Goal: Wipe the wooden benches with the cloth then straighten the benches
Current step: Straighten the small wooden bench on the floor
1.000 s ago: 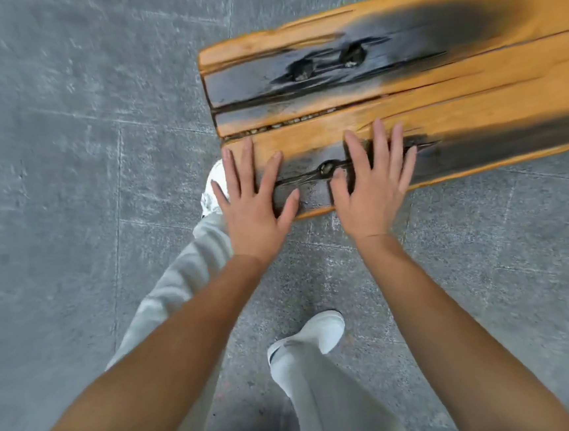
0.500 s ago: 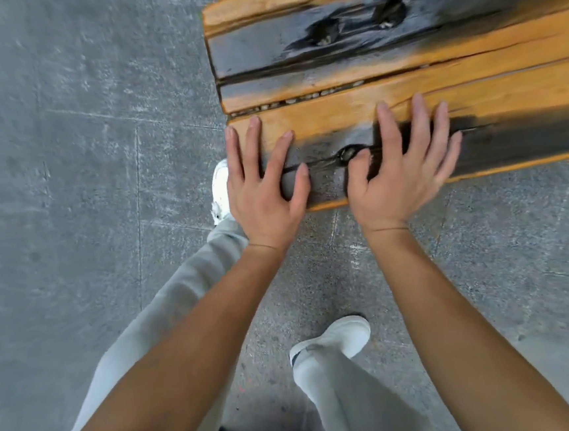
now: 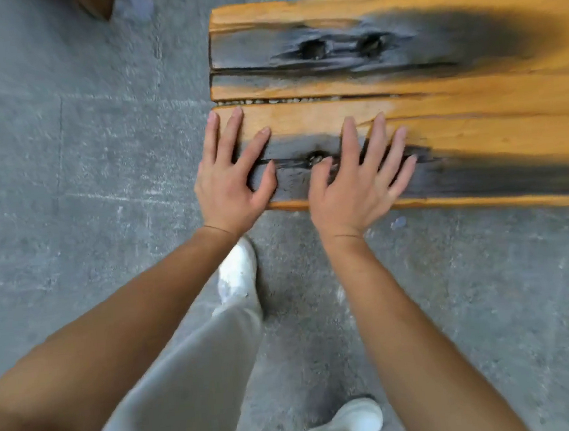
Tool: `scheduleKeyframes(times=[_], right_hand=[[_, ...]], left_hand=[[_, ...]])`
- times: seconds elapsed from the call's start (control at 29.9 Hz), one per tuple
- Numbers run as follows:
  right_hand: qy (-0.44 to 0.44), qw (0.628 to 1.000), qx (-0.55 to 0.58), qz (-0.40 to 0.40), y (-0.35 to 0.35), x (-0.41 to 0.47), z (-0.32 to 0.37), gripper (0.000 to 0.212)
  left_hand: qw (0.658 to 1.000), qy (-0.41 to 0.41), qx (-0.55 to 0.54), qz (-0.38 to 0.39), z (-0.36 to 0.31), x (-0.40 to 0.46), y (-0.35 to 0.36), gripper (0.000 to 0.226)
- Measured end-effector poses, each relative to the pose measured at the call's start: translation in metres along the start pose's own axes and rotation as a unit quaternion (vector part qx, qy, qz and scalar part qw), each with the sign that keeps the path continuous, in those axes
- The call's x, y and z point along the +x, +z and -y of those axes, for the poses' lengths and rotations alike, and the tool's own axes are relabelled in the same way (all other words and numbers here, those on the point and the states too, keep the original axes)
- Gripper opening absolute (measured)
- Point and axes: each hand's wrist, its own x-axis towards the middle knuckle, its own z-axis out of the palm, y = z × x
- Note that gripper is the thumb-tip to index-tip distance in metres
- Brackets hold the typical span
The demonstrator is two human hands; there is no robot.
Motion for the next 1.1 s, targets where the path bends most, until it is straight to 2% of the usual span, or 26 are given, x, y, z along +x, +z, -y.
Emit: scheduleKeyframes(times=[0.07, 0.3, 0.53, 0.7, 0.8, 0.87, 0.94, 1.0, 1.1], right_hand=[[0.01, 1.0, 0.003, 0.012, 0.005, 0.015, 0.015, 0.055], [0.044, 0.995, -0.034, 0.085, 0.021, 0.063, 0.052, 0.062], [0.056, 0.988, -0.051, 0.135, 0.017, 0.076, 0.06, 0.064], [0.076, 0.964, -0.031, 0.253, -0.01, 0.089, 0.07, 0.065], [0.097, 0.93, 0.001, 0.355, -0.04, 0.112, 0.072, 0.069], [0.162, 0.903, 0.053, 0.394, -0.073, 0.132, 0.081, 0.065], [0.209, 0.89, 0.088, 0.396, -0.108, 0.148, 0.096, 0.065], [0.204, 0.894, 0.109, 0.384, -0.141, 0.161, 0.114, 0.065], [0.19, 0.901, 0.151, 0.36, -0.224, 0.203, 0.169, 0.061]], left_hand=[[1.0, 0.012, 0.001, -0.007, 0.013, 0.025, 0.002, 0.044], [0.999, 0.036, 0.007, 0.036, 0.034, 0.094, 0.003, 0.045], [0.998, 0.036, 0.003, 0.055, 0.039, 0.111, 0.005, 0.047], [0.991, 0.024, 0.007, 0.133, 0.031, 0.119, -0.015, 0.049], [0.965, -0.001, 0.048, 0.257, 0.017, 0.147, -0.045, 0.054], [0.955, 0.003, 0.049, 0.291, 0.007, 0.167, -0.077, 0.063], [0.956, -0.017, 0.022, 0.293, 0.004, 0.18, -0.114, 0.068], [0.959, -0.044, -0.01, 0.28, 0.003, 0.19, -0.151, 0.069], [0.965, -0.088, -0.058, 0.242, 0.003, 0.239, -0.264, 0.069]])
